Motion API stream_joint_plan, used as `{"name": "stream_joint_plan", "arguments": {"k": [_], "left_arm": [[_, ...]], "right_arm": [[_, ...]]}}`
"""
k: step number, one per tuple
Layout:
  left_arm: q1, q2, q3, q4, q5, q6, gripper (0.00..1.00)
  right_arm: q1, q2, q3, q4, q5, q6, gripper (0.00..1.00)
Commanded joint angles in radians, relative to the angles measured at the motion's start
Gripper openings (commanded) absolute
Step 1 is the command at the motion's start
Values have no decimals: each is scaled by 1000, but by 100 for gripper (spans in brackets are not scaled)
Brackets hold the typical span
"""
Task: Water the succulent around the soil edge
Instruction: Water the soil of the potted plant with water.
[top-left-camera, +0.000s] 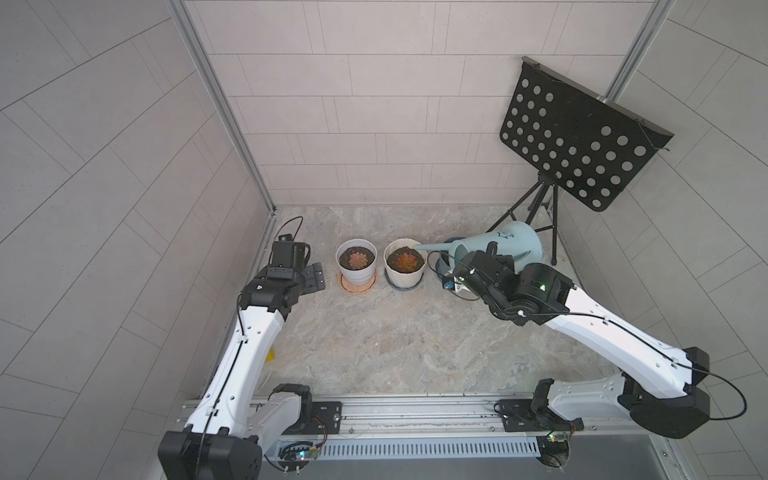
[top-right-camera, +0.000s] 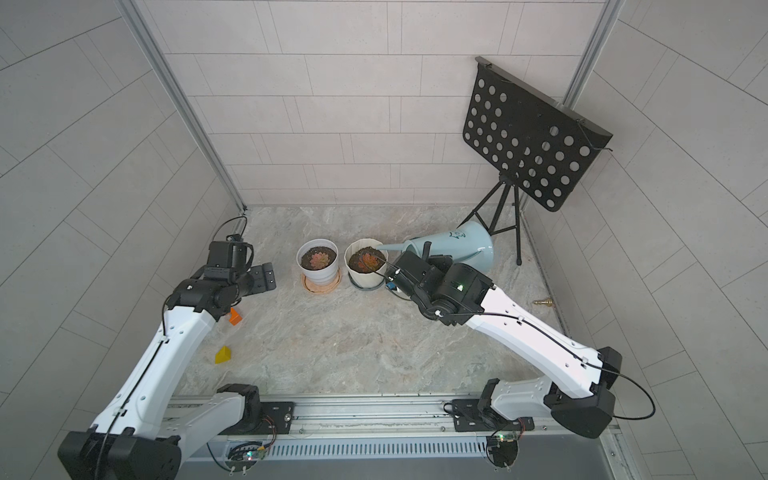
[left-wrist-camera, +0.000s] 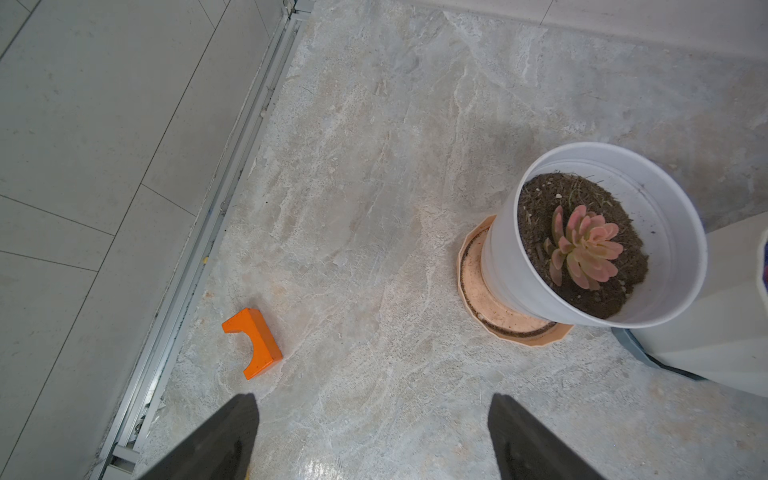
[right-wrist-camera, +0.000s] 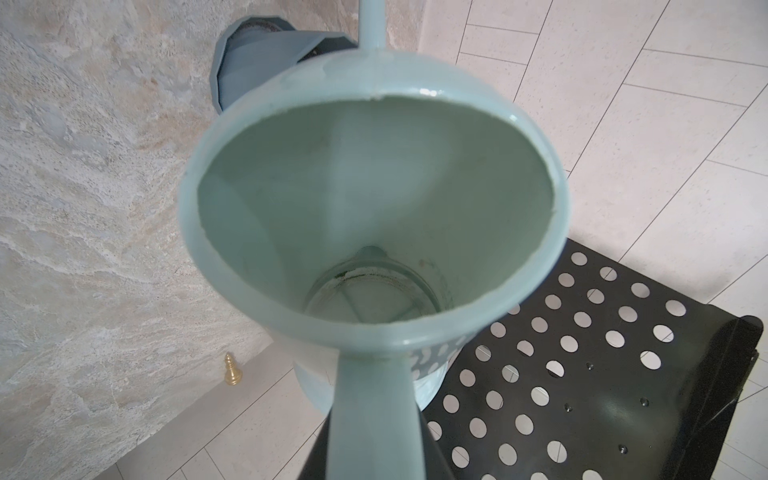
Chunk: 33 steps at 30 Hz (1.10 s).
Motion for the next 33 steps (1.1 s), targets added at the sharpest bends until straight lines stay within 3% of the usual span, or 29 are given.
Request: {"name": "stream_joint_plan", "arguments": {"k": [1, 33], "left_arm": [[6, -15, 10, -3, 0, -4, 94], [5, -11, 15, -7, 6, -3, 94]], "right_arm": [[-10, 5, 44, 20, 47, -34, 0], [-22, 93, 118, 85, 16, -79, 0]]}}
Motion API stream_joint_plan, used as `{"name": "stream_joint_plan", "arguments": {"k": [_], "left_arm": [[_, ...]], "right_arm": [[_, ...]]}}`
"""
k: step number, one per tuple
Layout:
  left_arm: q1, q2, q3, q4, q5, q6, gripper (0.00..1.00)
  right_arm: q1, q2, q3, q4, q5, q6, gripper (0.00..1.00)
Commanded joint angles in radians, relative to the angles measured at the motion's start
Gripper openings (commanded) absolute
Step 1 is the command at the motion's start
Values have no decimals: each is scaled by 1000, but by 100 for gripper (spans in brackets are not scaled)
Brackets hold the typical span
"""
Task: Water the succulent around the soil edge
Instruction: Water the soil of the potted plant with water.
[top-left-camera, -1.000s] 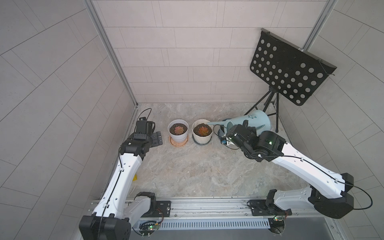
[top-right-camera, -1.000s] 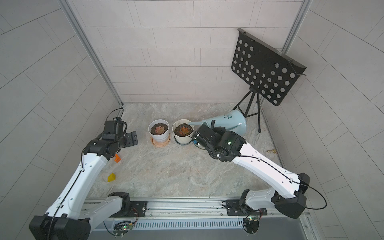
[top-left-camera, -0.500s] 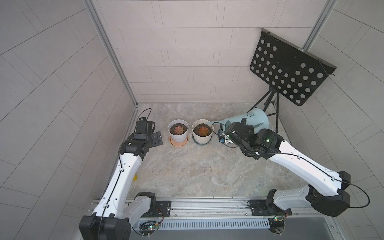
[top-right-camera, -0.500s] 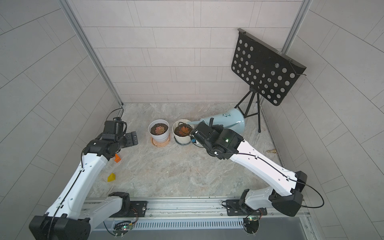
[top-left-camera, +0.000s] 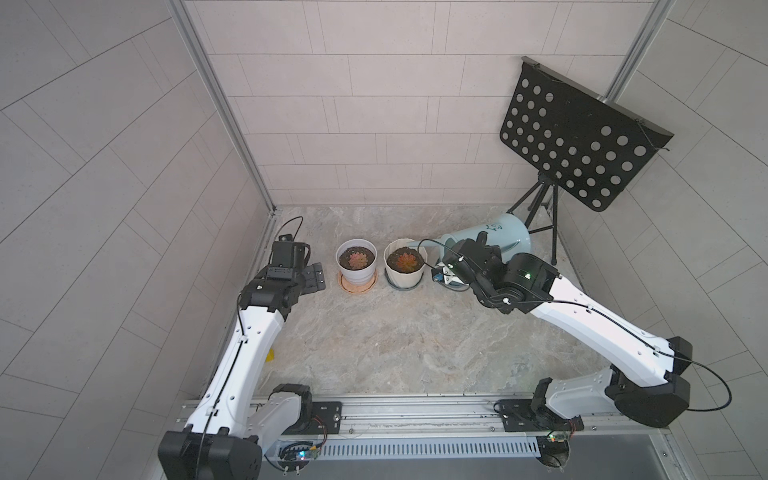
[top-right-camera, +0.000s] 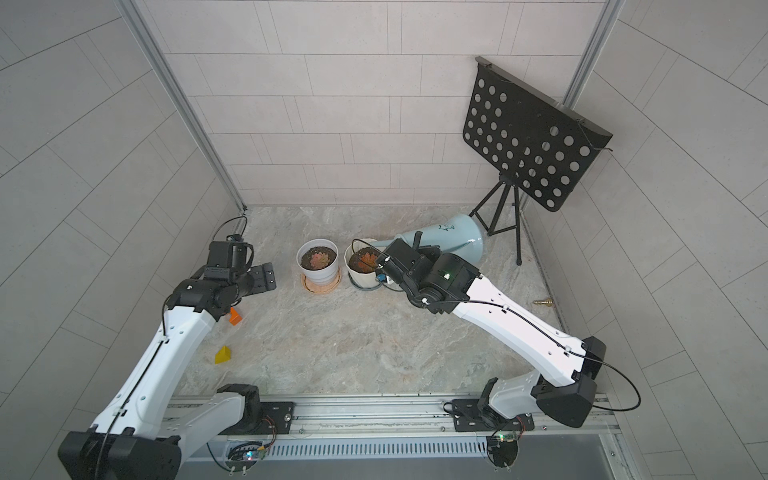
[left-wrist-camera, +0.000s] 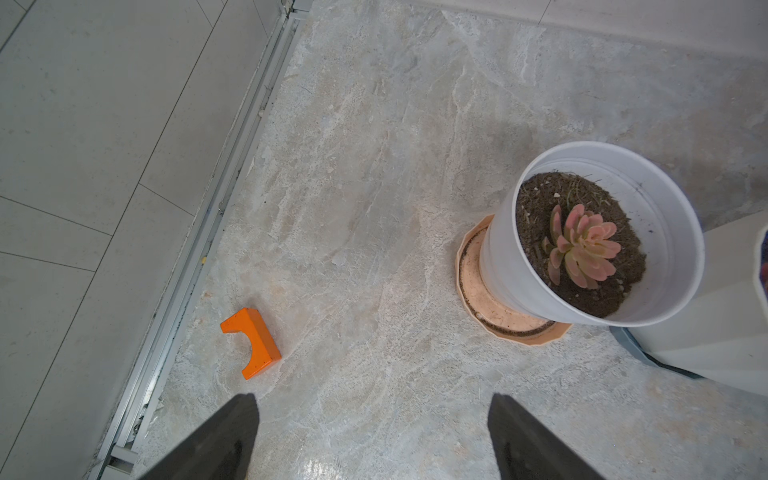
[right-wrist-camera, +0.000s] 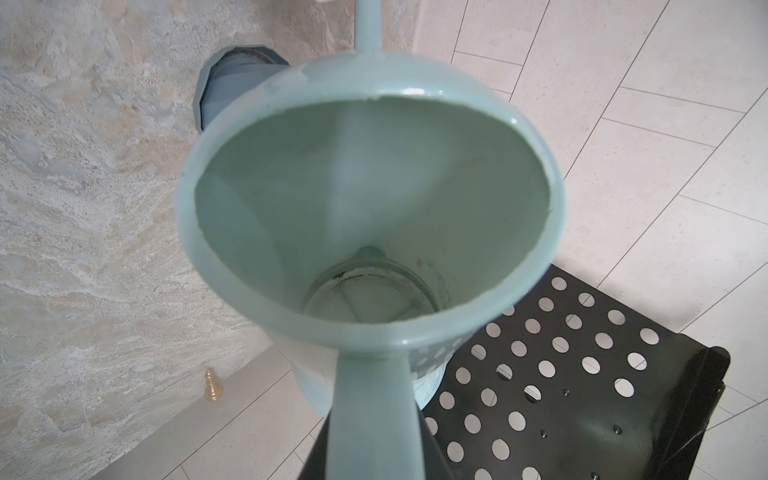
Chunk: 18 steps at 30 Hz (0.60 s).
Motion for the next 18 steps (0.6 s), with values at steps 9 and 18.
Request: {"name": "stream_joint_plan", "arguments": {"k": [9, 18], "left_arm": [[6, -13, 16, -8, 0, -2, 94], [5, -15, 15, -9, -1, -1, 94]], "right_arm": [[-4, 29, 56, 57, 29, -20, 0], [1, 42, 63, 70, 21, -21, 0]]}}
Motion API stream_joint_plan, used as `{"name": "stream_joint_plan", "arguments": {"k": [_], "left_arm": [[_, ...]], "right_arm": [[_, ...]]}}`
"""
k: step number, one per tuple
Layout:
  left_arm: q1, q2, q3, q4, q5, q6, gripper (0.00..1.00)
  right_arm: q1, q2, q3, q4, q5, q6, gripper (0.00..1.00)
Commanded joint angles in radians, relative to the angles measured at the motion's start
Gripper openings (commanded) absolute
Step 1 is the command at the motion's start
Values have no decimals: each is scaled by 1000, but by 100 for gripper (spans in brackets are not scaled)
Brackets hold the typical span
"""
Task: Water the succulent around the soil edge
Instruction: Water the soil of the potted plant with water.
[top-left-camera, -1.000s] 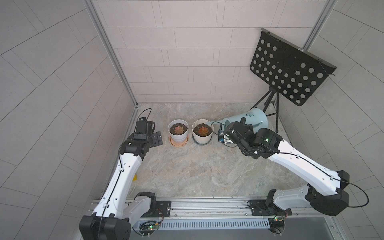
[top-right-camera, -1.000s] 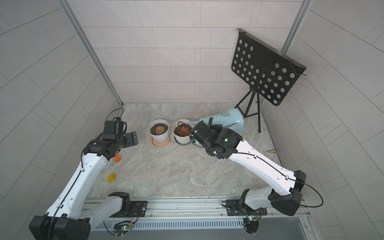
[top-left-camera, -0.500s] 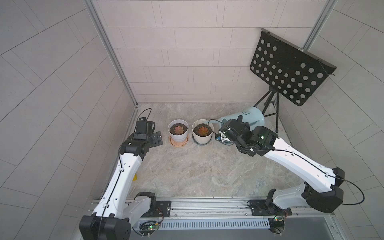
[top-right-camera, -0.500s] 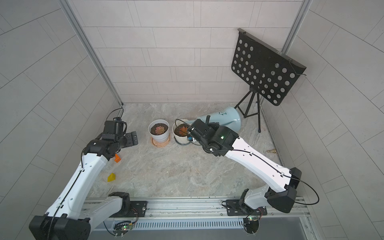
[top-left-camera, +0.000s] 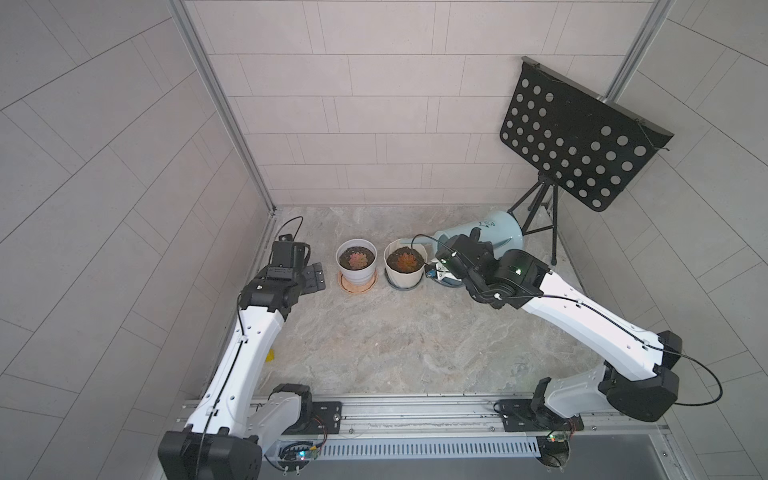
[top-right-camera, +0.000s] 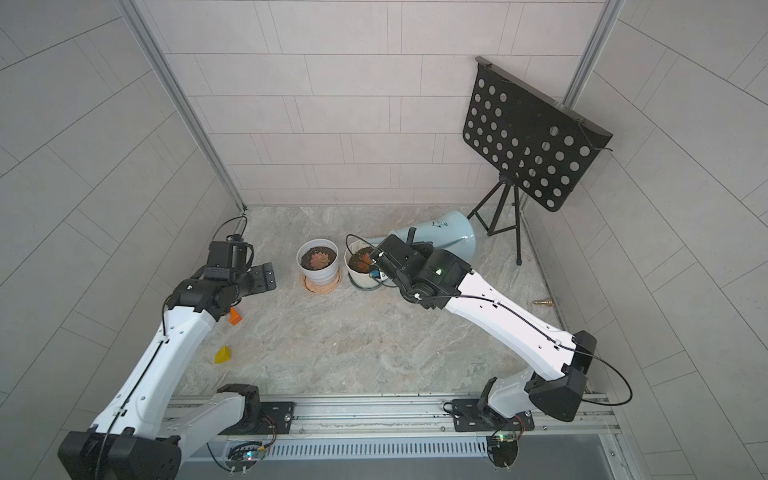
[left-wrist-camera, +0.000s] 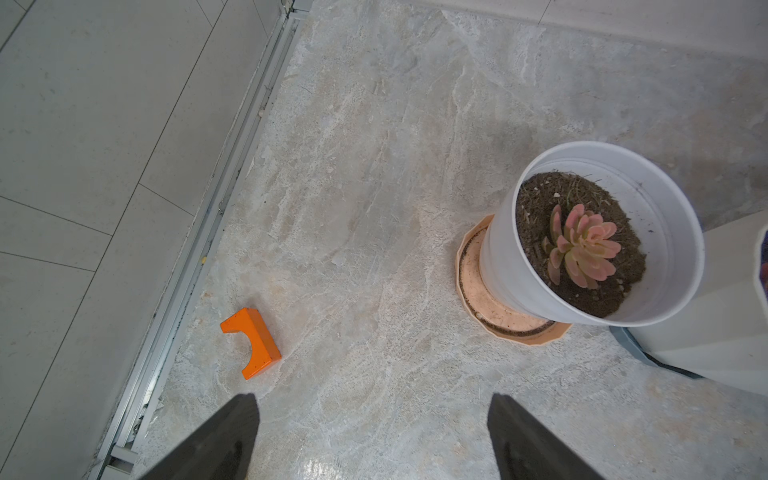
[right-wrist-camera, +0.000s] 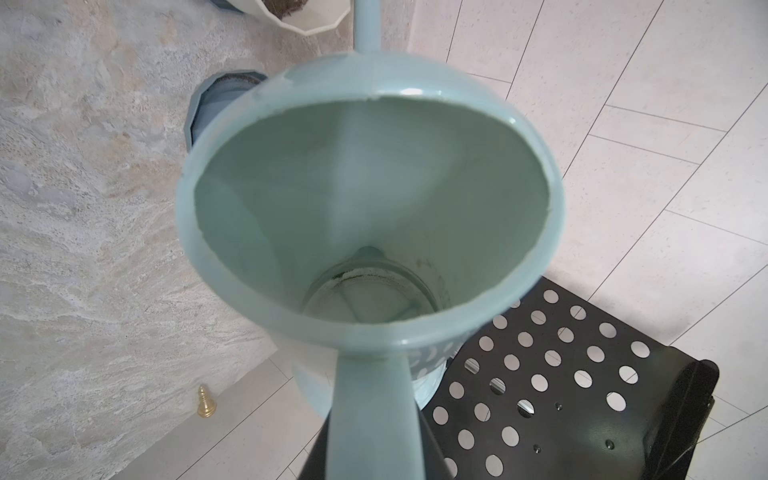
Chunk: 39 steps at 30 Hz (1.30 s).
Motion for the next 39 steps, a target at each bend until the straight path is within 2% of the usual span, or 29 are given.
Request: {"name": "stream_joint_plan", "arguments": {"k": [1, 39], "left_arm": [[5, -15, 16, -9, -1, -2, 94], [8, -16, 14, -9, 3, -2, 94]], "right_arm": [[7, 3, 33, 27, 31, -5, 0], [84, -11, 29, 4, 22, -22, 0]]}}
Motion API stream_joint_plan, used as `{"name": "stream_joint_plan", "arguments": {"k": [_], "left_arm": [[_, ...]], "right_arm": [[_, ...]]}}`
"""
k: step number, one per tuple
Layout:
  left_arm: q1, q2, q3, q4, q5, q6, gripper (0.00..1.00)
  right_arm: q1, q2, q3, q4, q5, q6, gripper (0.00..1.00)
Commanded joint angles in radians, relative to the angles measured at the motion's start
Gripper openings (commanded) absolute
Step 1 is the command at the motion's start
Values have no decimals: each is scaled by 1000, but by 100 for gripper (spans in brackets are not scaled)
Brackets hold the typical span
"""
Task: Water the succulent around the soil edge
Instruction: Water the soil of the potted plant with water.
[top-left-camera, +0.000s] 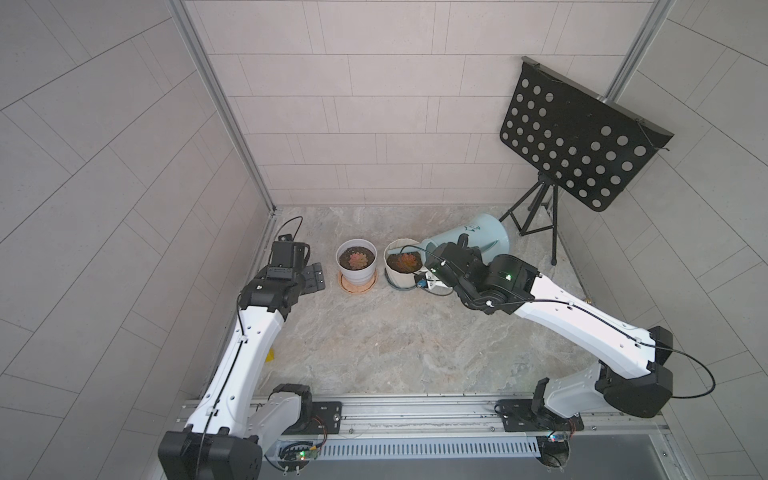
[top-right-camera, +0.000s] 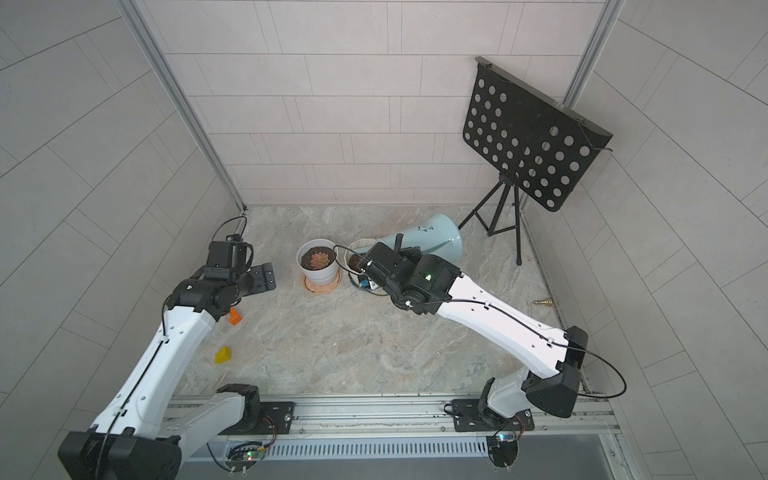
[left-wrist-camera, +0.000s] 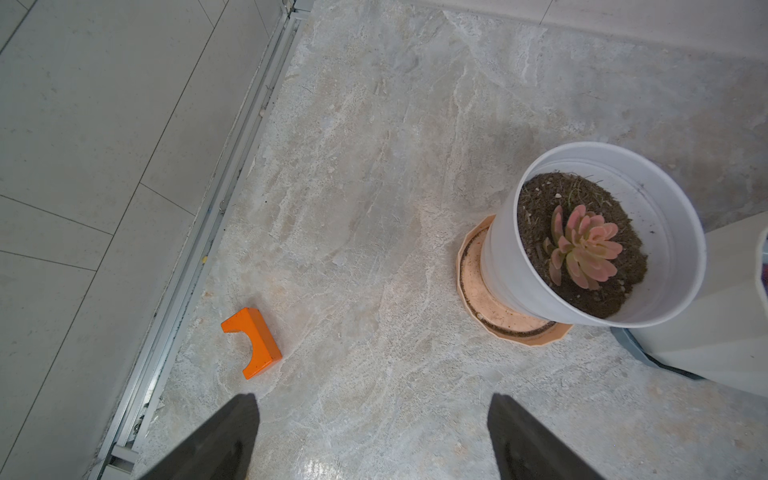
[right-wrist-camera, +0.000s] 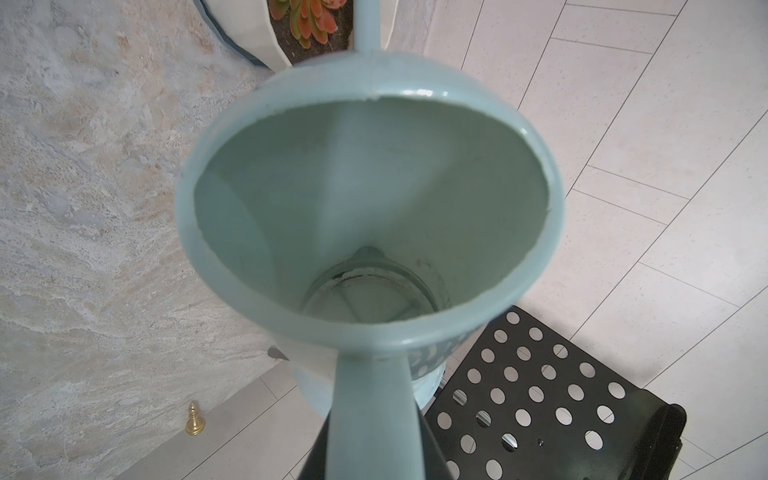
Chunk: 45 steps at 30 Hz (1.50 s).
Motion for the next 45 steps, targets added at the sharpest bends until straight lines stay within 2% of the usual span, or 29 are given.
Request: {"name": "stream_joint_plan", "arguments": {"k": [1, 45], "left_arm": [[7, -15, 14, -9, 2, -3, 94], [13, -16, 13, -6, 8, -1, 93]], "right_arm": [[12, -44, 17, -2, 42, -4, 0], [80, -161, -64, -121, 38, 22, 0]]}}
